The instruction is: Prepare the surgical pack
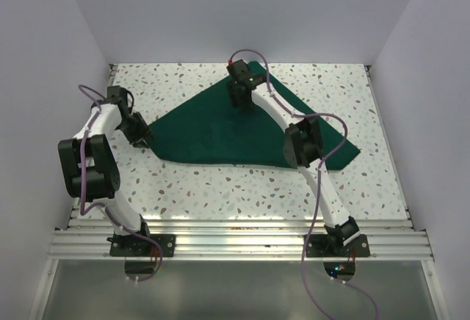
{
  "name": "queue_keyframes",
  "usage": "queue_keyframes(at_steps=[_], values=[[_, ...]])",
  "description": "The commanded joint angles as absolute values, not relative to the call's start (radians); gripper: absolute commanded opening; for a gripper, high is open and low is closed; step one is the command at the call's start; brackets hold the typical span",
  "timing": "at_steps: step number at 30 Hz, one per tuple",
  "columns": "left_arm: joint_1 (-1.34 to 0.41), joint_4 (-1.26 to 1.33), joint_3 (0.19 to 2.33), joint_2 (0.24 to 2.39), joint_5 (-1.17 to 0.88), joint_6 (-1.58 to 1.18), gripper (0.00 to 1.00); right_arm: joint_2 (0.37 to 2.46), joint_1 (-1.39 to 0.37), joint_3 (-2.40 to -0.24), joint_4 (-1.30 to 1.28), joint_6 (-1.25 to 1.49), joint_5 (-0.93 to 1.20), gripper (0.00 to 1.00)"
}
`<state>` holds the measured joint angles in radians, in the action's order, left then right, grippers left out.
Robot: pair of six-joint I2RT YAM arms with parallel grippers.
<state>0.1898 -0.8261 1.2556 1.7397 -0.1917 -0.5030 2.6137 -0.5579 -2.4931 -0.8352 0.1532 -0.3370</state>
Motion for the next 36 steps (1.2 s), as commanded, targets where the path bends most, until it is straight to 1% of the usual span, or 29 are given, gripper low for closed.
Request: queue_keyframes(at_steps=[1,4,6,7,9,10,12,13,15,21,26,36], values=[[0.201,-0.833,1.305,1.764,-0.173,-0.476,0.38,2.539,-0.532,-2.53,-0.761,0.178,-0.318,0.67],[0.204,-0.822,1.324,1.789,-0.173,-0.476,0.4,2.487,-0.531,-2.481,-0.753,0.195,-0.287,0.66],[0.209,-0.81,1.341,1.802,-0.175,-0.476,0.42,2.444,-0.531,-2.415,-0.736,0.21,-0.258,0.62],[0.212,-0.805,1.345,1.813,-0.173,-0.476,0.43,2.436,-0.529,-2.396,-0.726,0.225,-0.22,0.53],[0.219,-0.798,1.367,1.83,-0.178,-0.477,0.45,2.434,-0.531,-2.373,-0.729,0.245,-0.187,0.38],[0.222,-0.795,1.376,1.851,-0.193,-0.477,0.45,2.447,-0.529,-2.373,-0.735,0.261,-0.177,0.24],[0.233,-0.793,1.4,1.871,-0.204,-0.476,0.47,2.476,-0.531,-2.387,-0.75,0.268,-0.129,0.15],[0.238,-0.792,1.408,1.891,-0.219,-0.474,0.48,2.483,-0.531,-2.398,-0.758,0.278,-0.118,0.08],[0.248,-0.782,1.427,1.905,-0.225,-0.468,0.5,2.491,-0.531,-2.395,-0.759,0.287,-0.106,0.06],[0.278,-0.782,1.453,1.956,-0.229,-0.454,0.52,2.497,-0.525,-2.326,-0.726,0.295,-0.095,0.06],[0.304,-0.784,1.457,1.994,-0.232,-0.436,0.55,2.546,-0.518,-2.352,-0.756,0.291,-0.081,0.09],[0.318,-0.764,1.526,2.074,-0.27,-0.408,0.56,2.516,-0.517,-2.421,-0.741,0.328,-0.064,0.11]])
